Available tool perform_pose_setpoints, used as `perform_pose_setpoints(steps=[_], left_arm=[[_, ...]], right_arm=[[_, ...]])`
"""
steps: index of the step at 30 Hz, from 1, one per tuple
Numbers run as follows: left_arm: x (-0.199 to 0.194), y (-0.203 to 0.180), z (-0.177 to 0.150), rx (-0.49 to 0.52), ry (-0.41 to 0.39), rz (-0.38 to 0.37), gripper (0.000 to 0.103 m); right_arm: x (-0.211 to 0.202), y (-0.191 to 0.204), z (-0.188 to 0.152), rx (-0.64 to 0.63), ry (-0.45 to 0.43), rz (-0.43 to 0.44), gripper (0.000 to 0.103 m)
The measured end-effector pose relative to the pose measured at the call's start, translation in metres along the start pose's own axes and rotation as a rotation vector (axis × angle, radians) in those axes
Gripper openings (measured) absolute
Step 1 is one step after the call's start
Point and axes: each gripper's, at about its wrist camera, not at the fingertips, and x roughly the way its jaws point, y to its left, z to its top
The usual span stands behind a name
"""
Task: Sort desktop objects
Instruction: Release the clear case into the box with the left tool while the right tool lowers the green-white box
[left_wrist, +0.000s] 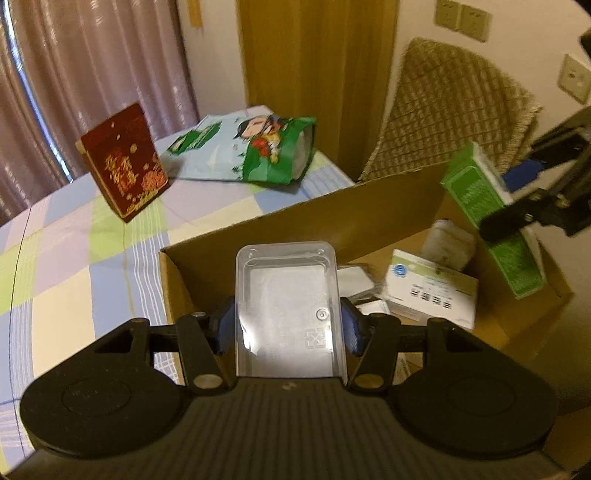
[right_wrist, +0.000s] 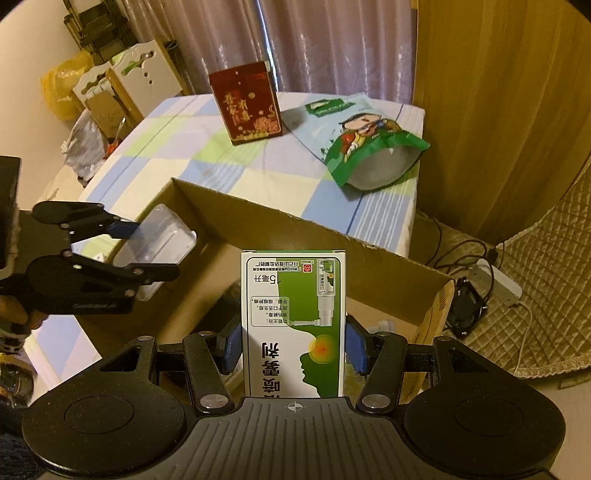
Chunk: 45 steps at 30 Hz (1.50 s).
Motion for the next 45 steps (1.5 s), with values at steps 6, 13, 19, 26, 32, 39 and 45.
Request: perform_pose_setpoints(steps=[6, 13, 19, 26, 32, 39, 45], left_arm=[[0.038, 0.001, -0.002, -0.053, 0.070, 0.044, 0.052], [0.062, -0.001, 0.002, -0.034, 0.110, 0.092, 0.052], [0.071, -0.002, 0.006, -0.013, 0.116, 0.108, 0.053], [0.069, -0.001, 0.007, 0.007, 0.111, 0.131, 0.070], [0.062, 0.007, 0.007, 0.000, 0.101, 0.133, 0.069], [0.051, 0.008, 0.007, -0.005, 0.082, 0.127, 0.069], [0.042, 0.008, 0.009, -0.004, 0.062, 0.124, 0.068]], right_arm=[[0.008, -0.007, 0.002, -0.004, 0.018, 0.014, 0.055], [0.015, -0.014, 0.005, -0.012, 0.037, 0.020, 0.055], [0.018, -0.016, 0.006, -0.014, 0.046, 0.026, 0.055], [0.022, -0.015, 0.008, -0.015, 0.051, 0.027, 0.055], [0.024, -0.013, 0.010, -0.020, 0.053, 0.027, 0.055], [0.022, -0.010, 0.012, -0.028, 0.048, 0.026, 0.055], [0.021, -0.009, 0.011, -0.031, 0.049, 0.022, 0.055]])
